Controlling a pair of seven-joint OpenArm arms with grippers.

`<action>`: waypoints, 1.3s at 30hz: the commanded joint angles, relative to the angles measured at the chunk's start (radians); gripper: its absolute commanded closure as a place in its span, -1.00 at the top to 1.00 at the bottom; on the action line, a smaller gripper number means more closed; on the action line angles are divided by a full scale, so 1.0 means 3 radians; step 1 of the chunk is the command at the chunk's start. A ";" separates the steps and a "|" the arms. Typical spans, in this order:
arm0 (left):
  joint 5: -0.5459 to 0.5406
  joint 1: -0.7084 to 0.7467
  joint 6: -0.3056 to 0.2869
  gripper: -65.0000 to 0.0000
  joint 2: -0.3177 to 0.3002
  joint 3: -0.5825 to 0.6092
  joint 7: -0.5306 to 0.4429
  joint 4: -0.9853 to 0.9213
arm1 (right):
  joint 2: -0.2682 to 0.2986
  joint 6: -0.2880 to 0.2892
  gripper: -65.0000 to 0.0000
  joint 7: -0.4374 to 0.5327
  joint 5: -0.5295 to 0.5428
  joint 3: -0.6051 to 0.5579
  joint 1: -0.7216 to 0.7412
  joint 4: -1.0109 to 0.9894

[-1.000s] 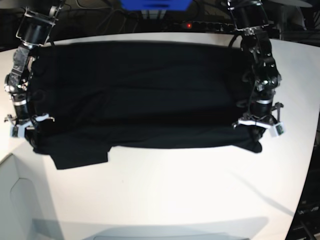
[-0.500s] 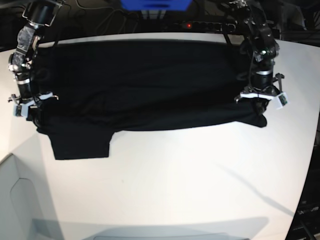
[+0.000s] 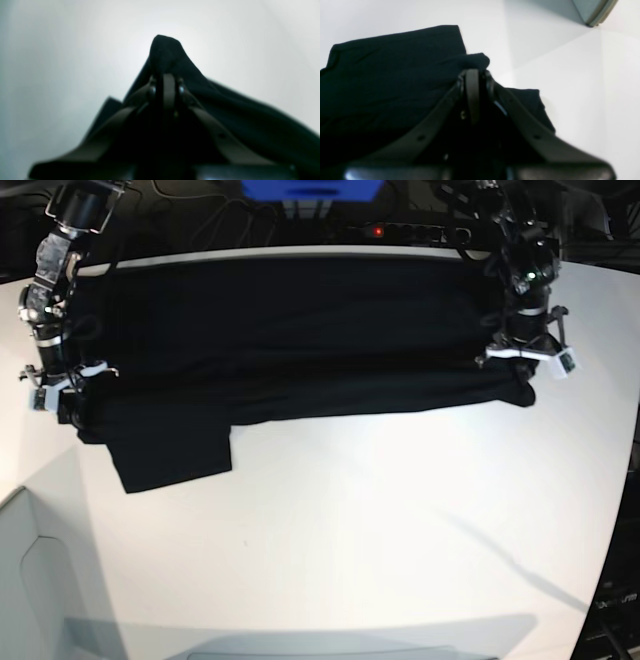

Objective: Fold the T-shirt properly
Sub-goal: 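Lift the edges with both grippers and fold them toward the grippers' base, then regrasp the shirt edge with the right gripper and fold it over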

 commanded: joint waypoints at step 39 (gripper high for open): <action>0.0009 0.0089 0.0003 -1.00 -0.0004 -0.0035 -0.0079 -0.0188 | -0.0023 0.0106 0.15 -0.0265 0.0062 0.0427 -0.0371 0.0679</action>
